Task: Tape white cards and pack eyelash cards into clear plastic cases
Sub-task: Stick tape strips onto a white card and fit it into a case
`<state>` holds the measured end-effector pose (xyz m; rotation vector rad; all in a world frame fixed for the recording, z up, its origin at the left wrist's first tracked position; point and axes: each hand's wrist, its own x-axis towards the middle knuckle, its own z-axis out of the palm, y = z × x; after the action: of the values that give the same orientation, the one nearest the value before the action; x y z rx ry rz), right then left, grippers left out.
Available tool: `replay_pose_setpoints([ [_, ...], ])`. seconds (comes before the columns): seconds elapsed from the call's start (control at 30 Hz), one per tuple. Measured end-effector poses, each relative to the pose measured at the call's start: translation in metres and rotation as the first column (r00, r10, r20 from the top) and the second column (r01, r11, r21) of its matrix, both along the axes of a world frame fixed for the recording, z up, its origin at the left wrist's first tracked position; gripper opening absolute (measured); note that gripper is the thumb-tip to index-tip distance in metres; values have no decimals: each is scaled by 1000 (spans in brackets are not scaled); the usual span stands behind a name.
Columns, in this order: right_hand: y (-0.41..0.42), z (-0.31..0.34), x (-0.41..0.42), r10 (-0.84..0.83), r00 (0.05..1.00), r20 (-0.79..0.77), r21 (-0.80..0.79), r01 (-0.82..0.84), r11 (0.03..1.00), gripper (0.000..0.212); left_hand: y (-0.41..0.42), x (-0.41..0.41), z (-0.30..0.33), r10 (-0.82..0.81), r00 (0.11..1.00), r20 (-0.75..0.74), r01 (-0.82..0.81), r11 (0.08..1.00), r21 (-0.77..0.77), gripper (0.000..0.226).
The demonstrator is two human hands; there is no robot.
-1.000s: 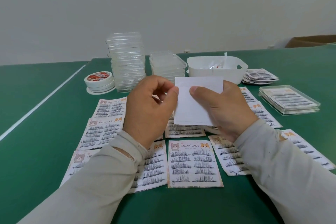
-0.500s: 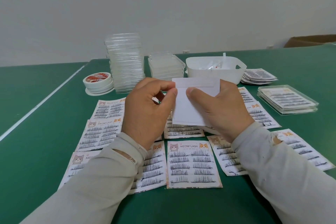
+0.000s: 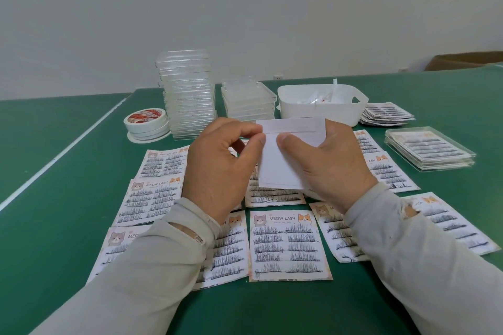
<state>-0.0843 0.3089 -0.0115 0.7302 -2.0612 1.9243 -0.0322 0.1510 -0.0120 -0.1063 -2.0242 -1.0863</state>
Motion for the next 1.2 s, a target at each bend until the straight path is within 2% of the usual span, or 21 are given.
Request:
replay_pose_setpoints([
  [0.17,-1,1,2,-7,1000,-7,37,7,999,16,-1,-1,2,-30,995,92,27,999,35,26],
  [0.27,-2,1,3,-3,1000,-3,46,3,999,17,-2,-3,1,-47,991,127,40,997,62,24],
  [0.37,-2,1,3,-19,1000,-1,46,19,999,12,0,-2,-1,-43,991,127,38,998,46,21],
  [0.63,-1,1,2,4,1000,21,-7,-4,1000,17,0,-2,-2,-12,997,80,5,996,84,19],
  [0.97,-1,3,6,-22,994,-110,137,37,990,22,-2,-4,-4,11,998,66,-16,997,80,12],
  [1.2,-2,4,8,-30,991,-134,137,49,989,20,-1,-2,-1,22,998,67,-27,996,86,22],
])
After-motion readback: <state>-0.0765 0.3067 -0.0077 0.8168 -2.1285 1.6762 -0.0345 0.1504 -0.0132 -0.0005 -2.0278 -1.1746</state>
